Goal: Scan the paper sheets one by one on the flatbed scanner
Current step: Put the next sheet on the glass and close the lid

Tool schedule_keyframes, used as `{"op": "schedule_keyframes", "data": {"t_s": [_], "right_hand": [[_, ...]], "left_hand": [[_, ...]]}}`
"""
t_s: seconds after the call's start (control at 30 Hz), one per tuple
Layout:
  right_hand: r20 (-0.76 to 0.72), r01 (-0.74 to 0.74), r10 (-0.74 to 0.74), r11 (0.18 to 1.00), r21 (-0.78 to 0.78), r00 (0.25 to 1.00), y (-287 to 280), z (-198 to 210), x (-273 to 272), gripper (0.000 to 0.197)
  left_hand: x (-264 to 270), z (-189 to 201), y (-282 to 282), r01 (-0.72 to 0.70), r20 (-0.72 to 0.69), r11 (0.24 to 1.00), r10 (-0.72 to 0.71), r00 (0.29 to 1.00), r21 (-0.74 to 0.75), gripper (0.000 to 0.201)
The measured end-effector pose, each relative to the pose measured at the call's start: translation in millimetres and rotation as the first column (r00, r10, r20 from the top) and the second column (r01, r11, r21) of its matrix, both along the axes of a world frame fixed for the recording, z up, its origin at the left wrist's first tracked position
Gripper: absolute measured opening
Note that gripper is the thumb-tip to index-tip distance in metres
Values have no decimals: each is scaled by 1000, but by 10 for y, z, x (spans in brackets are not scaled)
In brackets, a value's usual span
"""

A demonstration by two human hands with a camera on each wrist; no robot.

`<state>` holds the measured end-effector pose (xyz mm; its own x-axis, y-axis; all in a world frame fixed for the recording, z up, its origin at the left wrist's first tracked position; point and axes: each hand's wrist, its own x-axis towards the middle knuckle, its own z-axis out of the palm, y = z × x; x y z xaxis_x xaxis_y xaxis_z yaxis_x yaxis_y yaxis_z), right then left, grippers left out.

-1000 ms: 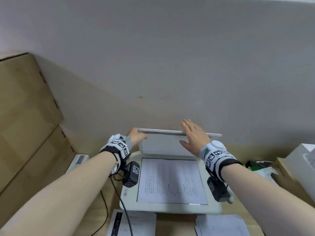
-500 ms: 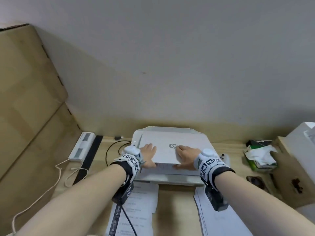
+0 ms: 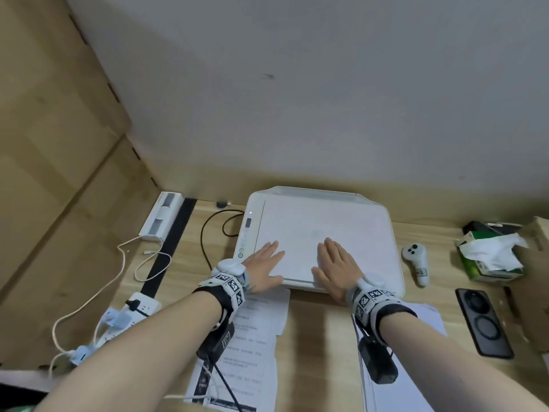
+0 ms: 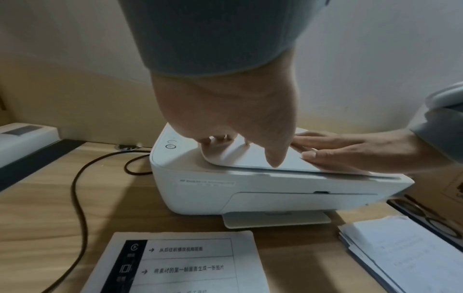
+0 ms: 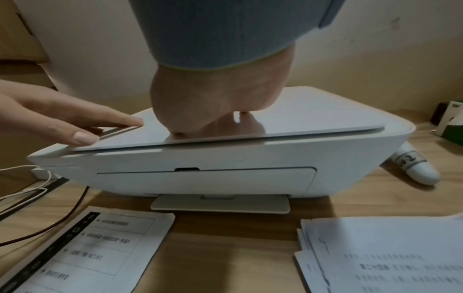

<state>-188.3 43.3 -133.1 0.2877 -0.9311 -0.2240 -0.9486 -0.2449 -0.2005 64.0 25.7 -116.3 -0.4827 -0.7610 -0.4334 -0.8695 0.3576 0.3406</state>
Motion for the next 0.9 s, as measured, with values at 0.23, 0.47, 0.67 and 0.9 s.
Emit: {"op": "schedule_keyframes", "data": {"t_s": [0.23,0.47,0.67,0.9], "right_hand": [[11,-38,38,999,11,999,-352,-110,245,87],[36,-112,113,993,-23,993,-521,-175,468,74],[44,-121,125,989,-84,991,-518,-224,427,65],[68,-97,101,993,-66,993,-518,-277,429,64]], "left_hand": [[282,-15,-49,-334,-168,939,318,933,-76,65],[440,-116,-366,-729,-314,653,750,583,207,35],[282,-338,-572,-790,-331,341,925,185,509,48],[224,-346,-567,-788,-403,338,907,125,515,40]]}}
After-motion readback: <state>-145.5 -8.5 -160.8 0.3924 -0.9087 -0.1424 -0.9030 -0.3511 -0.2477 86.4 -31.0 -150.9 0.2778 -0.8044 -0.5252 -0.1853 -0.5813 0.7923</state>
